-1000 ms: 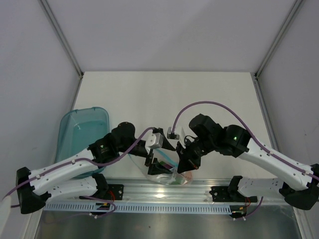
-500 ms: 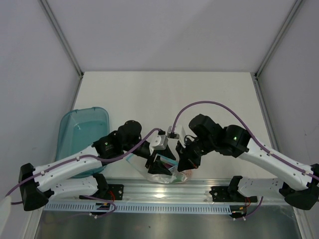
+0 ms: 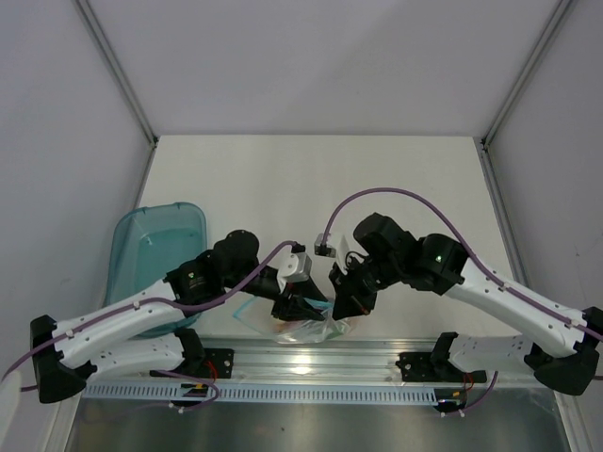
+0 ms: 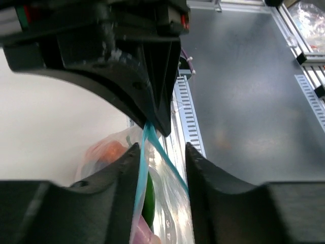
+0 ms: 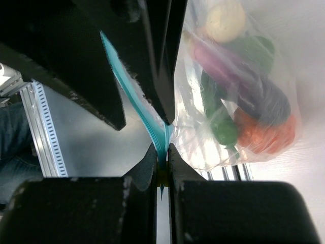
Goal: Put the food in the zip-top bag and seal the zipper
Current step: Adjust the zipper food storage bag at the center of the board.
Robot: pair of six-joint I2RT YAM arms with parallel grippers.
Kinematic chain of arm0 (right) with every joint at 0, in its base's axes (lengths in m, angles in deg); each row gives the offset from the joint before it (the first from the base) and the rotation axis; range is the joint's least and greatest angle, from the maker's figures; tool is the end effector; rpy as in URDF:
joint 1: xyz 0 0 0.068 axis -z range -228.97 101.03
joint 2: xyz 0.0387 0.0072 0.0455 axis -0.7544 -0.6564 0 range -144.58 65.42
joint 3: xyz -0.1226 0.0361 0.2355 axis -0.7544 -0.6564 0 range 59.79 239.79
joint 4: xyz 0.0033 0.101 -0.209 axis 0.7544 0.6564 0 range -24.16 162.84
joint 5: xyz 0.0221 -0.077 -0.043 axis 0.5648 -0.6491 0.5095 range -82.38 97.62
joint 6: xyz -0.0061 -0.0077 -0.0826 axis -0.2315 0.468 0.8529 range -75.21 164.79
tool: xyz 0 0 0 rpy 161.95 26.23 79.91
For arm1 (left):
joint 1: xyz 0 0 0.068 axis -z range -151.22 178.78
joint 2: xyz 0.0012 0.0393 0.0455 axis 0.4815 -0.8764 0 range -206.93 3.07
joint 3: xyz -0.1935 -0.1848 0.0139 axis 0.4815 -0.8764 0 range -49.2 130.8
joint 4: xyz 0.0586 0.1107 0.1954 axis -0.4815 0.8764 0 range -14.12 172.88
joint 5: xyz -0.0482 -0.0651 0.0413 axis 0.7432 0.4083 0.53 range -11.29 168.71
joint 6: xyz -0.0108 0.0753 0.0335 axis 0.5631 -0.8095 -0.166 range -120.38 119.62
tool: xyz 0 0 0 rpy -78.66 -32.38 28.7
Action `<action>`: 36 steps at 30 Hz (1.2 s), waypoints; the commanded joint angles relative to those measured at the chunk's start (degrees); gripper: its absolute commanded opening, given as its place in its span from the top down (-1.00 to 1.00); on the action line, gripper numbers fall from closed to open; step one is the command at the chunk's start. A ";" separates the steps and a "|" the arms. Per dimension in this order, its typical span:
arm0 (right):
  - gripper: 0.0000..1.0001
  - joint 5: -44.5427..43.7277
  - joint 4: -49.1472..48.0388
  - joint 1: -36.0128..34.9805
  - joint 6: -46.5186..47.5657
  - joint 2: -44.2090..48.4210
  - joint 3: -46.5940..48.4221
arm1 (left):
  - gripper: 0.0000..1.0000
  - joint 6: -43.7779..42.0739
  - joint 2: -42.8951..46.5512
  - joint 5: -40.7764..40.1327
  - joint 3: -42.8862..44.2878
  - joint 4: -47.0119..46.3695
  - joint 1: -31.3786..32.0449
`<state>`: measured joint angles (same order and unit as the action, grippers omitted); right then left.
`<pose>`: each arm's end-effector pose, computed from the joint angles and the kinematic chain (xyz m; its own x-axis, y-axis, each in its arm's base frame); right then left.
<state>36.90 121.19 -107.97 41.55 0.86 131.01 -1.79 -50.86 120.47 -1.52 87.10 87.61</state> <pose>0.0749 0.1936 0.3286 -0.4379 -0.6330 -0.6383 -0.8906 0.2086 0.4041 0.0666 -0.2034 0.3208 -0.1316 0.2529 -0.9585 0.9706 -0.1638 -0.1765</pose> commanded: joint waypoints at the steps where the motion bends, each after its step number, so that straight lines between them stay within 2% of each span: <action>1: 1.00 1.74 -2.70 0.29 -2.11 -0.92 2.70 | 0.09 0.71 2.25 -3.96 0.05 -3.40 1.55; 4: 1.00 3.15 -3.93 0.29 -3.26 -1.63 2.61 | -0.23 -0.34 2.34 -7.21 -0.22 -3.58 3.22; 7: 1.00 4.29 -4.90 0.73 -4.05 -1.89 2.61 | -0.32 -1.58 1.82 -9.49 -0.13 -2.88 4.89; 12: 1.00 5.52 -4.90 1.96 -4.05 -1.54 2.70 | -0.18 -2.46 1.46 -11.96 -0.75 -1.56 6.21; 17: 1.00 5.97 -4.64 2.22 -3.70 -0.66 2.17 | -0.12 -2.54 3.48 -16.35 -2.77 -1.91 6.30; 20: 1.00 5.44 -4.20 2.40 -3.52 -0.31 2.26 | -0.02 -2.63 3.48 -17.67 -2.95 -1.03 6.30; 30: 1.00 1.58 -2.00 2.40 -2.29 -0.57 2.52 | 0.51 -1.84 4.36 -19.87 -3.12 0.38 6.30; 33: 0.79 -1.40 -1.65 2.49 -2.38 -1.01 2.26 | 0.66 -0.88 4.63 -20.31 -3.21 0.64 6.30; 34: 0.55 -2.02 -1.83 2.49 -2.64 -1.10 2.08 | 0.73 -0.44 4.71 -20.83 -3.21 0.82 6.21; 36: 0.36 -3.78 -2.70 2.58 -3.08 -1.01 1.55 | 0.94 0.44 4.54 -21.80 -3.03 1.52 6.21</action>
<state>36.88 118.87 -105.72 38.38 -0.84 131.21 -2.55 -47.15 100.69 -4.54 88.37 93.54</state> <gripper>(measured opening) 0.280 0.063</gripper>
